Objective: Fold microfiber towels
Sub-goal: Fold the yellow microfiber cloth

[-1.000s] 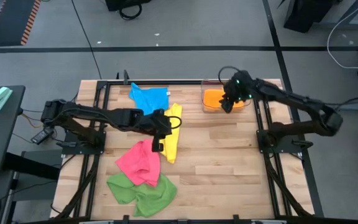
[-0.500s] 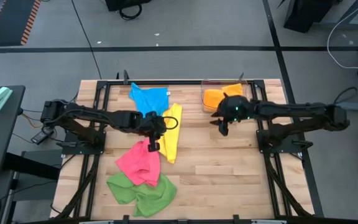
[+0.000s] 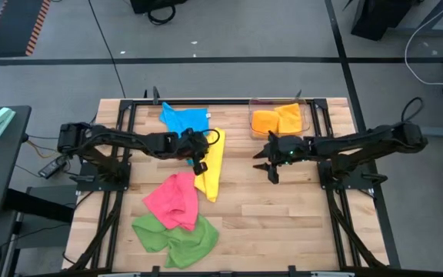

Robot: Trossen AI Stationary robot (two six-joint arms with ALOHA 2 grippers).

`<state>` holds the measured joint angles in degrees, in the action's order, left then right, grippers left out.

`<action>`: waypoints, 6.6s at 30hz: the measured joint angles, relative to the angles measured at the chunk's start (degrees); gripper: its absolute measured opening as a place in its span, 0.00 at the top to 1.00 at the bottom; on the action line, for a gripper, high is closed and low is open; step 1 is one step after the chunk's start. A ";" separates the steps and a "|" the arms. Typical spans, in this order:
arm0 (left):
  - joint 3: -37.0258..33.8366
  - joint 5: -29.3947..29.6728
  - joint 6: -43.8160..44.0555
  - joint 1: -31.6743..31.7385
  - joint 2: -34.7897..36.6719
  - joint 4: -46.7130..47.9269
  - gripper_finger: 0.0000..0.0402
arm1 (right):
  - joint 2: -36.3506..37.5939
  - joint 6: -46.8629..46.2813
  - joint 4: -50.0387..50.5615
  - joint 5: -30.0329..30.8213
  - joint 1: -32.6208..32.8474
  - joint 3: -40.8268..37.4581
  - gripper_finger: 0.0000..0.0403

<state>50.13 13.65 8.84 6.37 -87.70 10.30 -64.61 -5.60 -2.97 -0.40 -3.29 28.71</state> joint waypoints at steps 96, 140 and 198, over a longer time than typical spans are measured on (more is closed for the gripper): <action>10.75 -7.08 -2.45 -6.27 -8.33 -9.39 0.99 | -21.14 29.22 -22.20 27.58 11.83 7.43 0.67; 10.75 -9.47 4.48 -12.33 -8.09 0.40 0.64 | -4.83 28.62 4.45 27.88 10.34 7.43 0.99; 10.62 -17.71 23.03 -18.49 -15.76 10.03 0.97 | -4.38 25.02 7.71 25.16 10.21 7.43 0.99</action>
<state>60.75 -4.05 31.87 -12.12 -103.46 20.33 -68.99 19.42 4.73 24.75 6.92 36.14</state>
